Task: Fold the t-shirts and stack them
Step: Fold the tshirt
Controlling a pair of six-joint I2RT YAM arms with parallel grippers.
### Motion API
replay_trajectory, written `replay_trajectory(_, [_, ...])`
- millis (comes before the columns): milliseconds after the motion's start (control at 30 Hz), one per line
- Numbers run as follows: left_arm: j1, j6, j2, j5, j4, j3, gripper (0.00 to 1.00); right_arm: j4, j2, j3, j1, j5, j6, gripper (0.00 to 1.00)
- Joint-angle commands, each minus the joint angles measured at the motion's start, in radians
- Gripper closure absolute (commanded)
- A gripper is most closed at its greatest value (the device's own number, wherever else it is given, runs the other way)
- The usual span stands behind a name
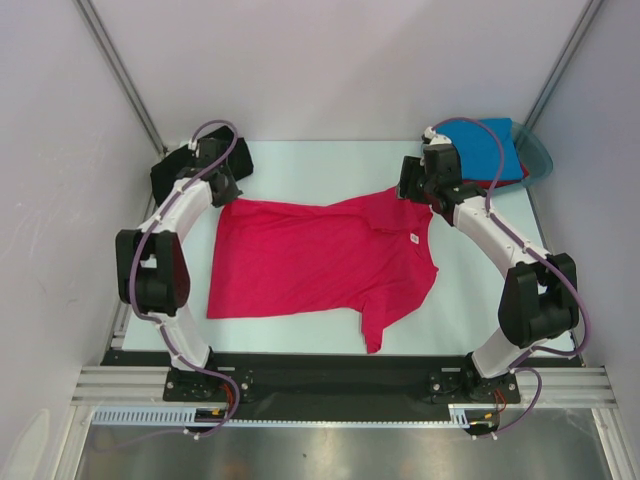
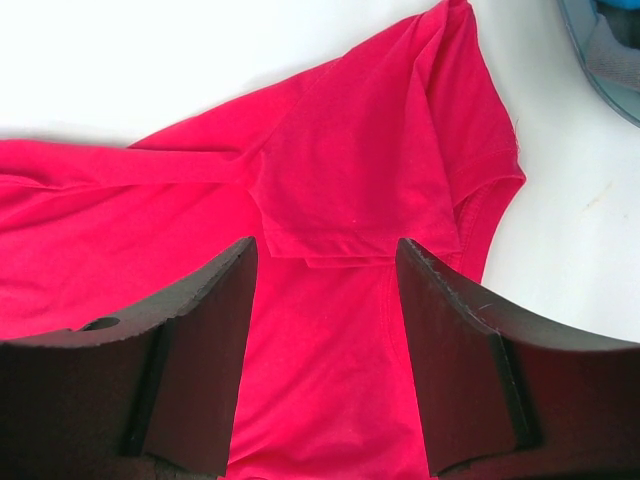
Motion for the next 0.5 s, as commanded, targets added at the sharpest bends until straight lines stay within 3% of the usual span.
replay_trajectory(0, [0.012,0.039,-0.042,-0.016,-0.056,0.008,0.98,-0.009,-0.001,0.015,-0.002,-0.015,-0.006,0.37])
replay_trajectory(467, [0.014,0.053,-0.117,-0.027,-0.090,-0.147,0.98,-0.038,-0.009,-0.020,0.021,-0.033,0.006,0.38])
